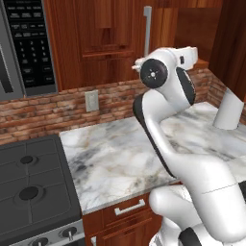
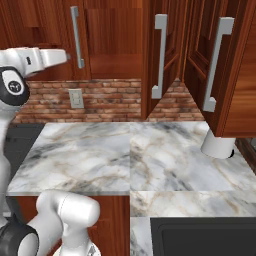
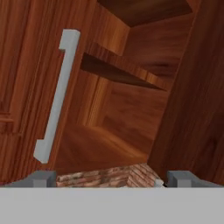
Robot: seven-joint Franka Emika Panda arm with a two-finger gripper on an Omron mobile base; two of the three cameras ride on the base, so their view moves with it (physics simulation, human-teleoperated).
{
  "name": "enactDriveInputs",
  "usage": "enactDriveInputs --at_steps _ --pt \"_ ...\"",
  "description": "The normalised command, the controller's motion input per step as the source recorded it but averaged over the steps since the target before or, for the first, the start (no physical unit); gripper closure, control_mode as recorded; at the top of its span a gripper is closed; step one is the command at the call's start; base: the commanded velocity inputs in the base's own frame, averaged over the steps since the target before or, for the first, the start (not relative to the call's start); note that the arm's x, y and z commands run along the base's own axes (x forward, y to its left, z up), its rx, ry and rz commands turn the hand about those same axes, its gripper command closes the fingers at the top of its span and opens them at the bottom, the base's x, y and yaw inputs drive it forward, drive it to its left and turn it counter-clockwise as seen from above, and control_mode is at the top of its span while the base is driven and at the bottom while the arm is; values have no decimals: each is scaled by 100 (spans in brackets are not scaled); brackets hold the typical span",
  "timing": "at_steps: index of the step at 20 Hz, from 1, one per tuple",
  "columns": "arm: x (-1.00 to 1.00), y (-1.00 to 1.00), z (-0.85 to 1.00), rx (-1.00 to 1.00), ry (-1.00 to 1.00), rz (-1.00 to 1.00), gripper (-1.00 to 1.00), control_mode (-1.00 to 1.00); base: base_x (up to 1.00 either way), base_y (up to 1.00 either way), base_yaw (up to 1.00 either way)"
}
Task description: Close all open cabinet doors.
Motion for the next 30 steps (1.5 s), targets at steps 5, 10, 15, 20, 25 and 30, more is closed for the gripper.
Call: enactDriveInputs --at_steps 5,10,15,20,25,30 --pt "-100 3 18 4 9 0 -100 -100 0 0 0" --pt "-100 4 17 5 6 0 -100 -100 0 0 0" --pt "-100 0 11 7 10 0 -100 -100 0 0 0" --pt "-99 -1 1 10 3 0 -100 -100 0 0 0" --pt "-68 -24 5 13 0 -6 -100 -100 0 0 0" --pt "-4 -59 3 15 -8 -11 -100 -100 0 0 0"
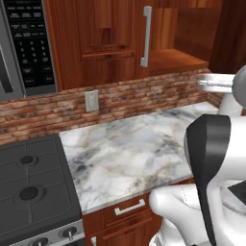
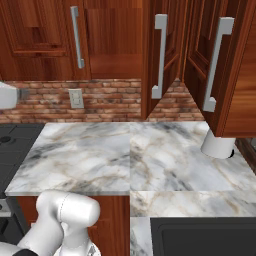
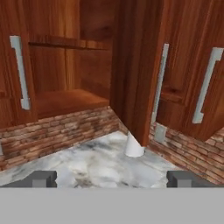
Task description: Close all open cabinet doors.
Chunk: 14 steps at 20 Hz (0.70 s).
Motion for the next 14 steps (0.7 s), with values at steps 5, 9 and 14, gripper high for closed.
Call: enactDriveInputs --at_steps 5,9,14 --pt "0 -74 0 19 -19 -8 -100 -100 0 0 0" --pt "0 -67 -10 16 -27 -1 -100 -100 0 0 0" --pt "0 -56 -11 11 -28 0 -100 -100 0 0 0"
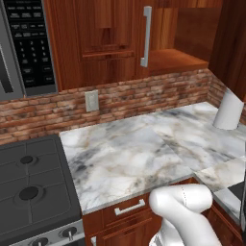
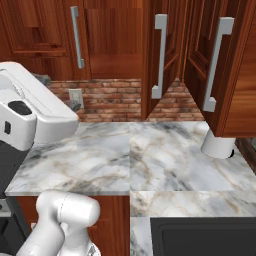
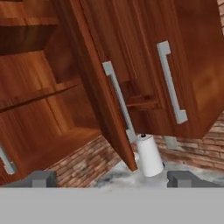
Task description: Close all open cabinet doors.
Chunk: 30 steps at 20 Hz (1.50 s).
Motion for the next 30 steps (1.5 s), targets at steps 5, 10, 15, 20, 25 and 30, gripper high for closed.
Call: enactDriveInputs --at_steps 5,10,15,20,25,30 --pt "0 -35 8 15 -15 0 -100 -100 0 0 0" --pt "8 -48 2 11 -5 7 -100 -100 0 0 0" --pt "4 -46 0 6 0 18 -100 -100 0 0 0" --pt "0 -19 0 6 -2 17 -100 -100 0 0 0" --pt "5 -6 0 2 0 12 -100 -100 0 0 0" --pt "15 0 0 0 -1 8 -100 -100 0 0 0"
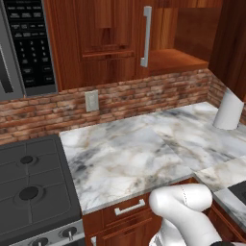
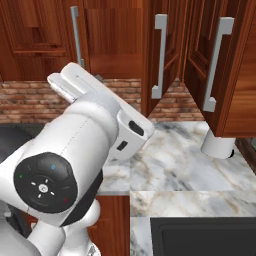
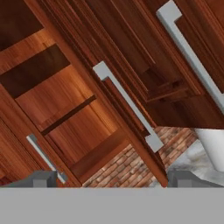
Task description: Close all open cabinet doors.
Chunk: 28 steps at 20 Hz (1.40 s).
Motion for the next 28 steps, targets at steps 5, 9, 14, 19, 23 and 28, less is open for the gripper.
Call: enactDriveInputs --at_steps 5,9,14,19,23,28 --pt "18 -1 0 0 0 1 -100 -100 0 0 0" --pt "24 -3 -4 0 0 0 -100 -100 0 0 0" --pt "27 -8 -6 0 0 0 -100 -100 0 0 0" --pt "26 -21 -5 0 0 0 -100 -100 0 0 0" --pt "18 -28 0 0 0 5 -100 -100 0 0 0" --pt "6 -19 0 0 -2 9 -100 -100 0 0 0"
